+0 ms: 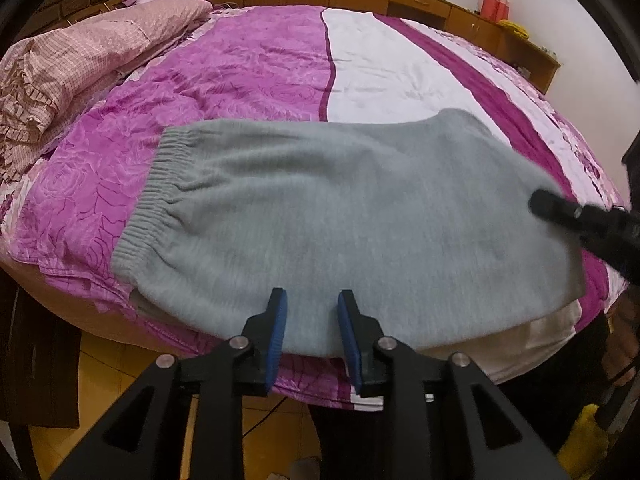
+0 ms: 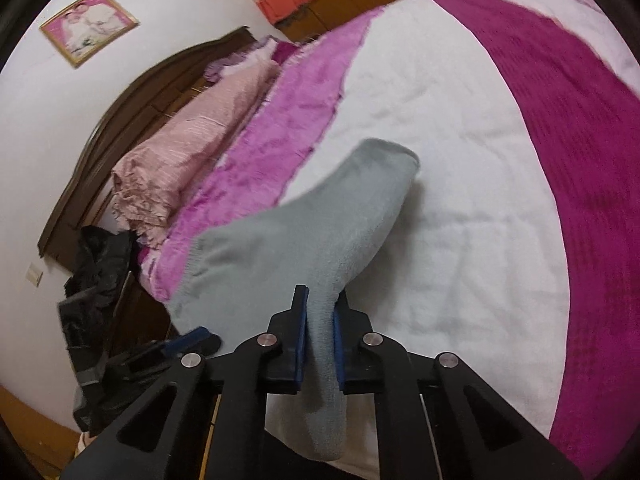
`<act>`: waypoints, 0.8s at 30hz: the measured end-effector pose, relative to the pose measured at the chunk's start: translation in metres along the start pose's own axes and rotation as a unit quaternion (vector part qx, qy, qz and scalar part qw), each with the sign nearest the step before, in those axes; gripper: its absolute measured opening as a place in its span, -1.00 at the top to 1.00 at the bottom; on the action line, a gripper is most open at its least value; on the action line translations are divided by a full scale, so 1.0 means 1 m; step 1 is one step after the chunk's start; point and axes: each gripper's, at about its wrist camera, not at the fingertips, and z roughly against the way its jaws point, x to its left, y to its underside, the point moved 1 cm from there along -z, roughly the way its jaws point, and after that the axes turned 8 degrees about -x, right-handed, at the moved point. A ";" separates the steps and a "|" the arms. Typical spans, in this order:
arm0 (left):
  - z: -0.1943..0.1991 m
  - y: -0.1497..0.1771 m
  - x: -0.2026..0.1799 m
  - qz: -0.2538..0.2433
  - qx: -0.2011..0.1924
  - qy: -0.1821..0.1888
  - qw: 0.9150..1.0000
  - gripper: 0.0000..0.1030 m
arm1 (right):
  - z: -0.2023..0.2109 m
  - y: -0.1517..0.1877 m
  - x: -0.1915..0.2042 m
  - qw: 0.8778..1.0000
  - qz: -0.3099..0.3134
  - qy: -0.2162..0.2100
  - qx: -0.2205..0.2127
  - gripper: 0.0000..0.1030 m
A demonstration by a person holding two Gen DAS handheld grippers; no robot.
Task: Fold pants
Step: 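Grasp the folded end of the pants with the right gripper and lift, then fold the lifted end over toward the left gripper with the right gripper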
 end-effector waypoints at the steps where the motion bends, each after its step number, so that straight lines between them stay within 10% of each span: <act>1: -0.001 0.001 -0.001 -0.002 0.002 -0.001 1.000 0.47 | 0.001 -0.002 0.003 1.000 0.003 -0.002 -0.002 0.93; 12: 0.016 -0.011 0.018 0.026 -0.009 0.020 0.999 0.45 | 0.007 -0.021 0.058 0.998 0.050 -0.045 -0.012 0.94; 24: 0.050 -0.052 0.099 0.031 -0.060 -0.065 0.996 0.45 | -0.022 -0.037 0.136 0.990 0.101 -0.102 0.010 0.94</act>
